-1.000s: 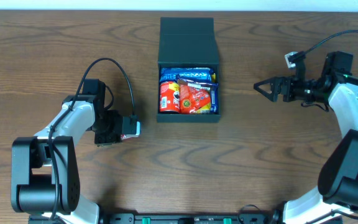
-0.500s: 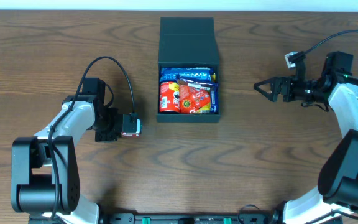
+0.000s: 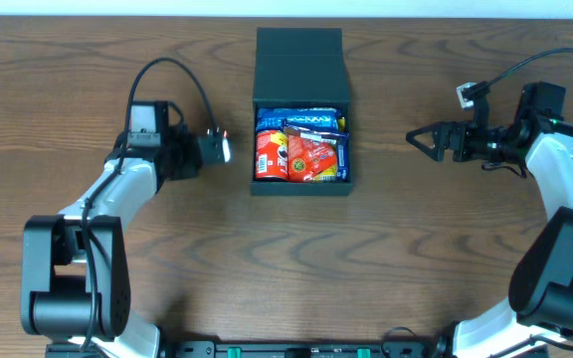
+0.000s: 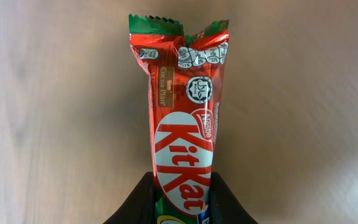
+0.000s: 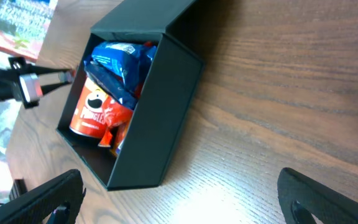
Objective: Pack container
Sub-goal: 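Lift the KitKat and carry it over the black box, then lower the KitKat into the box beside the red bag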
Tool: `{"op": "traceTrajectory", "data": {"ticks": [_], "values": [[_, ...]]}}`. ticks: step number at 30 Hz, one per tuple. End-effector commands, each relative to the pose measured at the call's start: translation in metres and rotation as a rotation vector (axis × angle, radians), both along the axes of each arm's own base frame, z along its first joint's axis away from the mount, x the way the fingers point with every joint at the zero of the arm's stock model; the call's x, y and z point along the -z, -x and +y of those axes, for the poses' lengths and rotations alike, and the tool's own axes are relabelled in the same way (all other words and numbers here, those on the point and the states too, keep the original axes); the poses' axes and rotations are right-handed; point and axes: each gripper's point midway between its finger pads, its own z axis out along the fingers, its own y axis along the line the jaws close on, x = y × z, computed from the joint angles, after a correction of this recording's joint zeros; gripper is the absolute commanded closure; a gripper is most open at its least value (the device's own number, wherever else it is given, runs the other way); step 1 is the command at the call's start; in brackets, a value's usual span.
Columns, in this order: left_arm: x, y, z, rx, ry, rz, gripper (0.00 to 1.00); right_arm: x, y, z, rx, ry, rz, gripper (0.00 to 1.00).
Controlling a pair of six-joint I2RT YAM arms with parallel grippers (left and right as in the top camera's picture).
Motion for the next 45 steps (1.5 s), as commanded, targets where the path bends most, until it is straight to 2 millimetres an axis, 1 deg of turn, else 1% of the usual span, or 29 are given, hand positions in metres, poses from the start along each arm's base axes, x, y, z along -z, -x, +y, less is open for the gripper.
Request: {"op": "traceTrajectory", "data": {"ticks": [1,2,3,5,7,9,10,12,14,16,17,19,21,23,26,30,33,35,37,41,42,43,44,45], "values": [[-0.040,-0.022,-0.039,-0.139,0.201,-0.021,0.92,-0.018,-0.003,0.006,0.011,-0.043,-0.009,0.01],[-0.052,-0.025,-0.051,-0.163,0.243,-0.028,0.92,-0.019,-0.003,0.007,0.014,-0.051,-0.004,0.01],[-0.064,-0.028,-0.061,-0.183,0.273,-0.040,0.94,-0.020,-0.002,0.007,0.016,-0.061,0.000,0.01],[-0.088,-0.033,-0.076,-0.215,0.301,-0.083,0.94,-0.022,-0.002,0.009,0.015,-0.078,0.001,0.01],[-0.121,-0.037,-0.094,-0.197,0.296,-0.165,0.94,-0.023,-0.002,0.010,0.013,-0.086,-0.001,0.01],[-0.149,-0.032,-0.118,-0.137,0.325,-0.205,0.95,-0.023,-0.002,0.009,0.017,-0.089,0.003,0.01],[-0.160,-0.026,-0.131,-0.086,0.339,-0.201,0.94,-0.023,-0.002,0.009,0.017,-0.089,0.003,0.01],[-0.167,-0.010,-0.153,0.021,0.341,-0.157,0.94,-0.023,-0.003,0.009,0.017,-0.088,0.000,0.01],[-0.164,0.012,-0.175,0.134,0.357,-0.088,0.94,-0.024,-0.003,0.008,0.018,-0.087,-0.003,0.01],[-0.156,0.035,-0.194,0.232,0.364,-0.023,0.95,-0.024,-0.003,0.007,0.021,-0.087,-0.004,0.01],[-0.149,0.045,-0.202,0.277,0.350,0.008,0.94,-0.024,-0.004,0.005,0.022,-0.084,-0.009,0.01],[-0.127,0.066,-0.216,0.365,0.288,0.066,0.94,-0.024,-0.004,0.001,0.021,-0.075,-0.026,0.01],[-0.113,0.079,-0.228,0.435,0.246,0.093,0.94,-0.024,-0.004,-0.004,0.030,-0.073,-0.030,0.01],[-0.102,0.085,-0.239,0.481,0.208,0.090,0.94,-0.024,-0.004,-0.009,0.044,-0.078,-0.029,0.01],[-0.087,0.079,-0.244,0.477,0.092,0.034,0.95,-0.028,-0.002,-0.018,0.060,-0.104,-0.042,0.01],[-0.065,0.071,-0.238,0.447,-0.012,0.028,0.94,-0.037,-0.001,-0.026,0.058,-0.142,-0.087,0.01],[-0.043,0.063,-0.231,0.411,-0.081,0.043,0.94,-0.037,-0.001,-0.031,0.070,-0.145,-0.086,0.01],[-0.031,0.056,-0.224,0.380,-0.130,0.040,0.94,-0.037,0.000,-0.030,0.071,-0.147,-0.080,0.01],[-0.025,0.053,-0.223,0.369,-0.146,0.040,0.94,-0.036,0.001,-0.030,0.071,-0.150,-0.074,0.01],[-0.025,0.049,-0.226,0.344,-0.124,0.034,0.94,-0.036,0.001,-0.030,0.071,-0.151,-0.071,0.01],[-0.025,0.049,-0.225,0.328,-0.114,0.039,0.92,-0.036,0.002,-0.030,0.072,-0.152,-0.068,0.01],[-0.025,0.049,-0.225,0.309,-0.104,0.046,0.88,-0.036,0.002,-0.029,0.071,-0.153,-0.066,0.01],[-0.025,0.048,-0.224,0.290,-0.099,0.048,0.81,-0.036,0.002,-0.029,0.072,-0.154,-0.064,0.01],[-0.026,0.046,-0.224,0.270,-0.094,0.044,0.67,-0.036,0.002,-0.029,0.072,-0.154,-0.063,0.01]]}}
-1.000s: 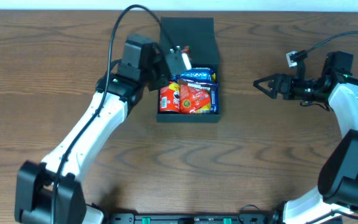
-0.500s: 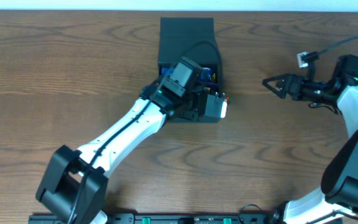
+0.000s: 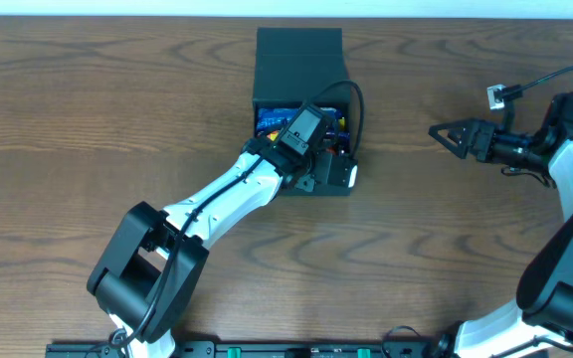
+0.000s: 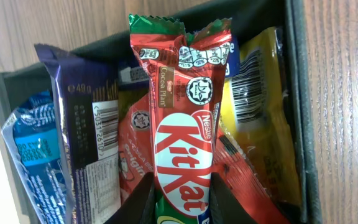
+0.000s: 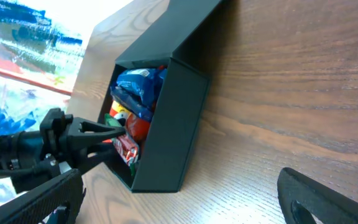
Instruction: Pack container
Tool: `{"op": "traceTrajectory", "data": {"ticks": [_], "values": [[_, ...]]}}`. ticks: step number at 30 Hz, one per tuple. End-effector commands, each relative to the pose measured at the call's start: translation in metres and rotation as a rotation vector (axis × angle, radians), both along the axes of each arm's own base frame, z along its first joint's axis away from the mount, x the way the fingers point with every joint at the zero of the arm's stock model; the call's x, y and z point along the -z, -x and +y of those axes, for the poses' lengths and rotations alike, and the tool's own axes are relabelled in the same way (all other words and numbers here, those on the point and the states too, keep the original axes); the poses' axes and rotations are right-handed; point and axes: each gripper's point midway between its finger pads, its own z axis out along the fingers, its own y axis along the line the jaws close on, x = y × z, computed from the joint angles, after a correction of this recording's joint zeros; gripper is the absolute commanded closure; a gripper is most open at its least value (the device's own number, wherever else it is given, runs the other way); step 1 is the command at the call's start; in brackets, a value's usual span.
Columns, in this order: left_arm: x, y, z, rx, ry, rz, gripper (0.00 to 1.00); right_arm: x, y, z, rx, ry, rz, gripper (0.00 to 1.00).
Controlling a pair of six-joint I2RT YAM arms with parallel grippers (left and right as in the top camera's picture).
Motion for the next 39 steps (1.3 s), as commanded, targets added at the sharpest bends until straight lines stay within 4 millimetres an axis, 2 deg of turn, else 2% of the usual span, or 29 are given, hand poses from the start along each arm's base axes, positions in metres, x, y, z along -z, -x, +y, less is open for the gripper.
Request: {"op": "traceTrajectory", "data": {"ticks": [1,2,3,5,7,10,11,13,14,16,19,22,23,24,26,27,28,29,30,32,34,35,38,39], "values": [[-0.004,-0.012,0.007,-0.112,0.011,-0.022,0.55,-0.017,-0.002,0.000,-0.014,-0.001,-0.061,0.01],[-0.006,-0.017,0.008,-0.151,0.018,-0.039,0.46,-0.017,-0.002,0.000,-0.014,-0.001,-0.061,0.01],[-0.012,-0.025,0.010,-0.204,0.031,-0.069,0.43,-0.017,-0.002,0.000,-0.013,-0.001,-0.061,0.01],[-0.024,-0.036,0.012,-0.265,0.055,-0.116,0.38,-0.017,-0.001,0.000,-0.013,-0.002,-0.059,0.01],[-0.039,-0.042,0.010,-0.287,0.079,-0.145,0.38,-0.017,-0.001,0.000,-0.012,-0.004,-0.056,0.01],[-0.076,-0.050,0.004,-0.325,0.164,-0.187,0.36,-0.017,-0.002,0.000,-0.008,-0.008,-0.051,0.01],[-0.095,-0.052,0.003,-0.346,0.209,-0.205,0.34,-0.017,-0.002,0.000,-0.002,-0.013,-0.045,0.01],[-0.121,-0.054,-0.001,-0.379,0.289,-0.214,0.25,-0.018,-0.003,0.000,-0.002,-0.011,-0.050,0.01],[-0.129,-0.052,-0.003,-0.380,0.318,-0.208,0.23,-0.018,-0.003,-0.001,-0.002,-0.009,-0.053,0.01],[-0.135,-0.045,-0.007,-0.351,0.340,-0.180,0.21,-0.018,-0.004,-0.001,-0.002,-0.006,-0.059,0.01],[-0.134,-0.042,-0.002,-0.360,0.318,-0.174,0.20,-0.019,-0.006,-0.002,0.007,-0.011,-0.056,0.01],[-0.137,-0.050,0.012,-0.419,0.281,-0.225,0.24,-0.019,-0.007,-0.001,0.005,-0.010,-0.061,0.01],[-0.139,-0.055,0.019,-0.447,0.275,-0.242,0.30,-0.019,-0.008,0.000,0.003,-0.007,-0.064,0.01],[-0.141,-0.058,0.024,-0.479,0.280,-0.247,0.35,-0.020,-0.009,0.000,0.001,-0.003,-0.072,0.12],[-0.142,-0.066,0.037,-0.569,0.319,-0.232,0.46,-0.021,-0.013,0.003,-0.003,0.001,-0.086,0.60],[-0.141,-0.070,0.045,-0.627,0.350,-0.216,0.62,-0.021,-0.016,0.004,0.006,0.000,-0.076,0.82],[-0.141,-0.075,0.054,-0.691,0.382,-0.198,0.72,-0.020,-0.019,0.005,0.022,0.001,-0.061,0.98],[-0.141,-0.081,0.065,-0.772,0.426,-0.178,0.89,-0.017,-0.024,0.004,0.057,0.009,-0.025,0.98],[-0.141,-0.089,0.081,-0.884,0.496,-0.141,0.94,-0.011,-0.033,0.002,0.128,0.030,0.038,0.98],[-0.138,-0.098,0.104,-1.049,0.608,-0.067,0.94,0.001,-0.045,-0.003,0.271,0.063,0.155,0.98],[-0.134,-0.101,0.117,-1.123,0.667,0.003,0.94,0.006,-0.051,0.001,0.325,0.078,0.199,0.99],[-0.131,-0.101,0.123,-1.150,0.695,0.050,0.94,0.007,-0.052,0.008,0.318,0.085,0.199,0.99],[-0.116,-0.097,0.144,-1.244,0.709,0.164,0.94,0.008,-0.052,0.044,0.233,0.111,0.184,0.99],[-0.105,-0.094,0.156,-1.322,0.695,0.192,0.94,0.010,-0.052,0.051,0.226,0.135,0.186,0.99]]}}
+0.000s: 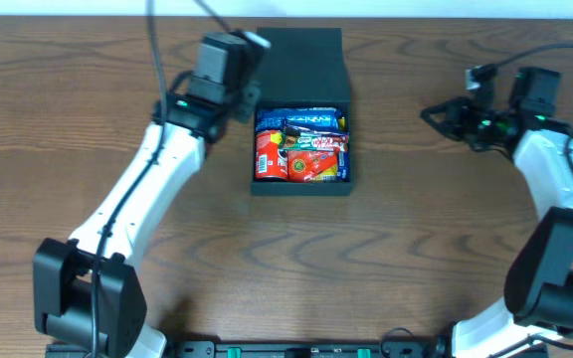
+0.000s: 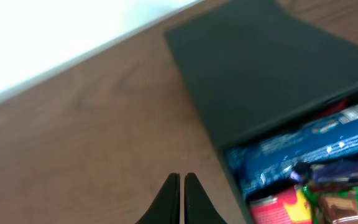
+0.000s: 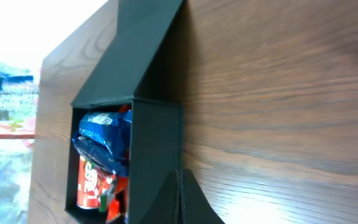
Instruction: Pack container
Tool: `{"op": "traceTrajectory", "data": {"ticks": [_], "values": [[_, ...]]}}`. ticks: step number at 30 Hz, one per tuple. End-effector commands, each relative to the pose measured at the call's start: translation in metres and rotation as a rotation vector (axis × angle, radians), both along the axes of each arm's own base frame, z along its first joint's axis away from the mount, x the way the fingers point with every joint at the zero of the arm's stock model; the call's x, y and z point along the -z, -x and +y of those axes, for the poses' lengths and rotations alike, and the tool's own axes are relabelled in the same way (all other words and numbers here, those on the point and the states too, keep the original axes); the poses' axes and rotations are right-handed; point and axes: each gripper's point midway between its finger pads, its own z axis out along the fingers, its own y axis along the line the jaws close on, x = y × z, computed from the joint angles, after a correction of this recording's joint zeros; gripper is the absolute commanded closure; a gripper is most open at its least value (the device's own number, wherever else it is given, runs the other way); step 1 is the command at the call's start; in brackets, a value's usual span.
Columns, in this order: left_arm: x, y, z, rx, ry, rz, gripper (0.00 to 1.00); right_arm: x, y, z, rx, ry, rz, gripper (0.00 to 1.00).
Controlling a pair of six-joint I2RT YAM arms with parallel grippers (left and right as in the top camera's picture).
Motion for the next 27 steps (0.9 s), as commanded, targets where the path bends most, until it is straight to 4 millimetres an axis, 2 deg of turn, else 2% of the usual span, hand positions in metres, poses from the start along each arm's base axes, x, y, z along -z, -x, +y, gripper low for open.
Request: {"op": "traceTrajectory", "data": {"ticks": [1,3,6,11,14,16,22,27], "values": [[0.024,0.007,0.015,-0.159,0.153,0.139,0.94,-0.004,-0.004,0.018,0.025,0.063,0.016,0.99],[0.049,0.015,0.027,-0.223,0.197,0.256,0.94,0.004,-0.005,0.027,0.029,0.119,0.033,0.98],[0.089,0.028,0.016,-0.199,0.340,0.455,0.95,0.022,-0.002,0.047,-0.009,0.117,0.079,0.99],[0.130,0.040,-0.007,-0.203,0.480,0.639,0.94,0.047,0.005,0.074,-0.055,0.063,0.164,0.99],[0.147,0.043,-0.010,-0.248,0.506,0.699,0.95,0.059,0.009,0.084,-0.077,0.066,0.196,0.99],[0.155,0.045,-0.013,-0.275,0.529,0.734,0.94,0.067,0.012,0.091,-0.091,0.065,0.218,0.99],[0.155,0.048,-0.018,-0.277,0.562,0.763,0.94,0.087,0.023,0.117,-0.141,0.044,0.279,0.99],[0.154,0.057,-0.022,-0.275,0.580,0.808,0.94,0.090,0.028,0.132,-0.173,0.044,0.284,0.99]]}}
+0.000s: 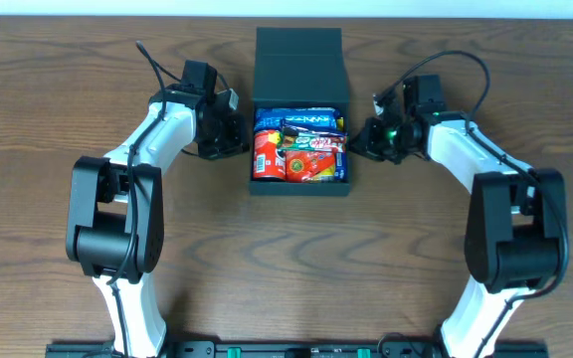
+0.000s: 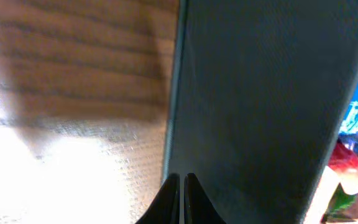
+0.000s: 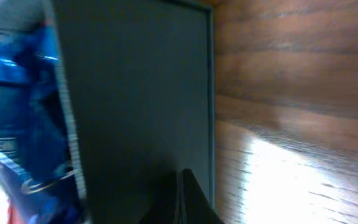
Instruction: Pack container
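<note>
The black box (image 1: 301,188) stands mid-table with its lid (image 1: 298,55) folded back behind it. It holds a red Pringles can (image 1: 267,154), blue packets (image 1: 301,119) and a red KitKat bar (image 1: 318,159). My left gripper (image 1: 239,139) is shut and empty, its tips right at the box's left outer wall (image 2: 260,93). My right gripper (image 1: 361,139) is also shut and empty, at the right outer wall (image 3: 135,93). In the wrist views, the left gripper (image 2: 180,180) and the right gripper (image 3: 180,177) show closed tips close to the dark walls.
Brown wooden tabletop (image 1: 88,249) all round the box. Both arms reach in from the sides, the left arm (image 1: 162,124) and the right arm (image 1: 466,149) lying level with the box. The table's far edge runs just behind the lid.
My left gripper has moved from beside the lid at the back left down to the box's left wall. My right gripper has come in from the right to the right wall.
My left gripper first held a KitKat left of the box while the right stood open far right. Then the left held the bar over the box. Later the bar lay inside and both grippers were shut and empty. Now they flank the box.
</note>
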Tool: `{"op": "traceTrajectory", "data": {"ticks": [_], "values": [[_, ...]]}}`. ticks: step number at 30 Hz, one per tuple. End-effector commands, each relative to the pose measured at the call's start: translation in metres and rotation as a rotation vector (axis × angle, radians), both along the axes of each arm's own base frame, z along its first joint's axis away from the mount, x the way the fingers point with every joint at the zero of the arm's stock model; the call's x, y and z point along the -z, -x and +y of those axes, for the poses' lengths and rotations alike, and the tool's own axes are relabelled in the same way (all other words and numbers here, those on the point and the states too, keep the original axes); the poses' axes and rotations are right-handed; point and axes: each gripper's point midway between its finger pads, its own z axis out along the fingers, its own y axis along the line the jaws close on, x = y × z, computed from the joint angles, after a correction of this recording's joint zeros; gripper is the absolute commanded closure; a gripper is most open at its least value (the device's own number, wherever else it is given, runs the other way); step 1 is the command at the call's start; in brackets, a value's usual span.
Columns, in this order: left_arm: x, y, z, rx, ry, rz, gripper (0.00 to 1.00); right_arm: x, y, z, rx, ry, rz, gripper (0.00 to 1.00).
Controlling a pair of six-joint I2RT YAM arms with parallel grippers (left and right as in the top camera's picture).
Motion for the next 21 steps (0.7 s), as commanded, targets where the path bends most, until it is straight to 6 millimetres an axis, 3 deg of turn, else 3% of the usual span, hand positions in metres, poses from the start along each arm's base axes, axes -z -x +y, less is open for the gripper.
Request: {"op": "traceTrajectory", "data": {"ticks": [1,8,18,21], "values": [[-0.001,0.006,-0.005,-0.008,0.032,0.041,0.94,-0.003,0.003,0.019,-0.031,-0.032,0.006,0.99],[0.002,0.032,0.000,-0.019,0.009,0.161,0.94,-0.004,0.008,0.034,-0.049,-0.038,0.018,0.99],[-0.001,0.045,0.007,-0.007,-0.012,0.205,0.95,-0.002,0.026,0.054,-0.094,-0.050,0.068,0.99],[-0.004,0.044,0.017,-0.013,-0.057,0.184,0.94,-0.001,0.035,0.059,-0.109,-0.044,0.097,0.98]]}}
